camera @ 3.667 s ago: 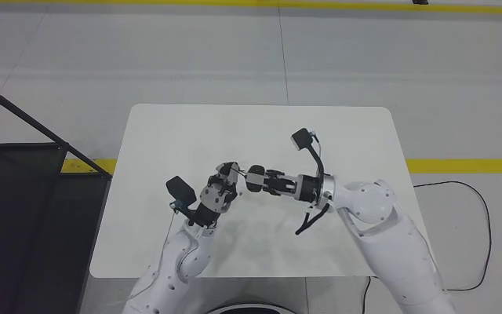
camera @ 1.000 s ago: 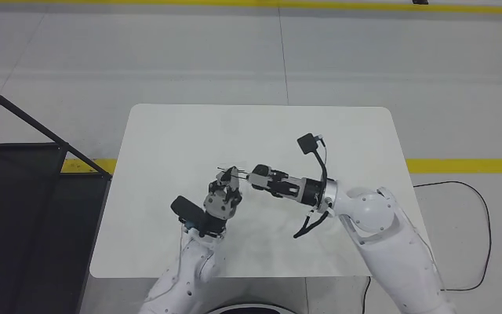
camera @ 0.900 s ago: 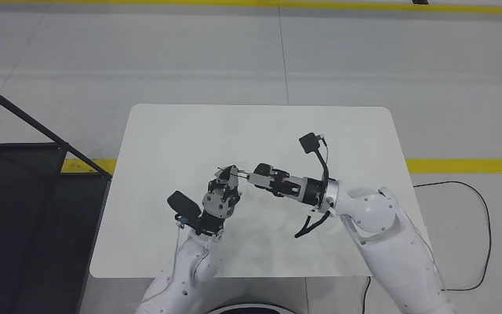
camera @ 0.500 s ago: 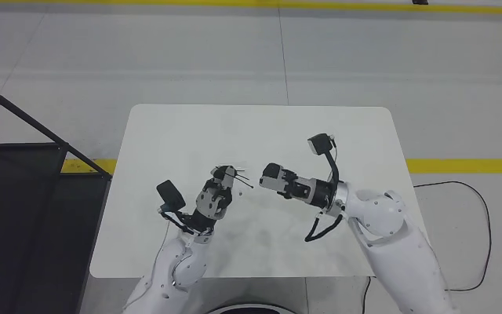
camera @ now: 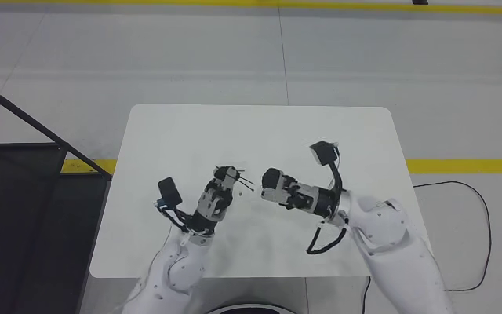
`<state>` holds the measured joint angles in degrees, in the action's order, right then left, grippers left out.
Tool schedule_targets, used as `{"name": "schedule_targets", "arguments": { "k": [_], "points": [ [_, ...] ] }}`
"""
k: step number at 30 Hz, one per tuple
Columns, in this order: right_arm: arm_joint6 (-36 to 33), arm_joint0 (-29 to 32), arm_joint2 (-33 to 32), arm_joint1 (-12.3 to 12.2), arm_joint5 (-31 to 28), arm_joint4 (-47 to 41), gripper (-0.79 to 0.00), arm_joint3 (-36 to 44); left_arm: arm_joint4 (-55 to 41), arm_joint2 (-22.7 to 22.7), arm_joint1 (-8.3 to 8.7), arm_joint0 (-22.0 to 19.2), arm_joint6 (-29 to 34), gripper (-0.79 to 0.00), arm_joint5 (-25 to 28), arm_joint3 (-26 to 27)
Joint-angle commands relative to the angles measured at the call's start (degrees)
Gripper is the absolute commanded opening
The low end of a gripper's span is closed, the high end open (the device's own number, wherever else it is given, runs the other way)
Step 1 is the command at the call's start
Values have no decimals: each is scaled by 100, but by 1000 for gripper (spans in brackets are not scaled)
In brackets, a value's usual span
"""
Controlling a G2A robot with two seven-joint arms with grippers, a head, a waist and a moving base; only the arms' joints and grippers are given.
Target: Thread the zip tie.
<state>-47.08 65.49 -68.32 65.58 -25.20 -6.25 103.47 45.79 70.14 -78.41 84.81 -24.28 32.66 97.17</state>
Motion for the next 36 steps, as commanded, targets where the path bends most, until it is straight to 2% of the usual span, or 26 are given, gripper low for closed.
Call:
{"name": "schedule_targets", "arguments": {
  "k": [1,4,7,24,34,36],
  "points": [
    [40,201,-118,-26,-456,25,0,113,-317,7,8,41,236,-785,48,108],
    [99,510,-292,-67,-829,114,0,238,-819,-5,24,184,611,-785,149,296],
    [135,570,-338,-76,-834,173,0,256,-1148,63,53,312,974,-785,148,450],
    [135,570,-338,-76,-834,173,0,256,-1340,37,44,364,910,-785,146,486],
    [945,322,-30,1,-814,1006,0,-168,-1777,63,38,479,776,-785,404,476],
    [1071,245,87,24,-847,1232,-65,-292,-1813,56,36,494,791,-785,404,490]
  ]
}}
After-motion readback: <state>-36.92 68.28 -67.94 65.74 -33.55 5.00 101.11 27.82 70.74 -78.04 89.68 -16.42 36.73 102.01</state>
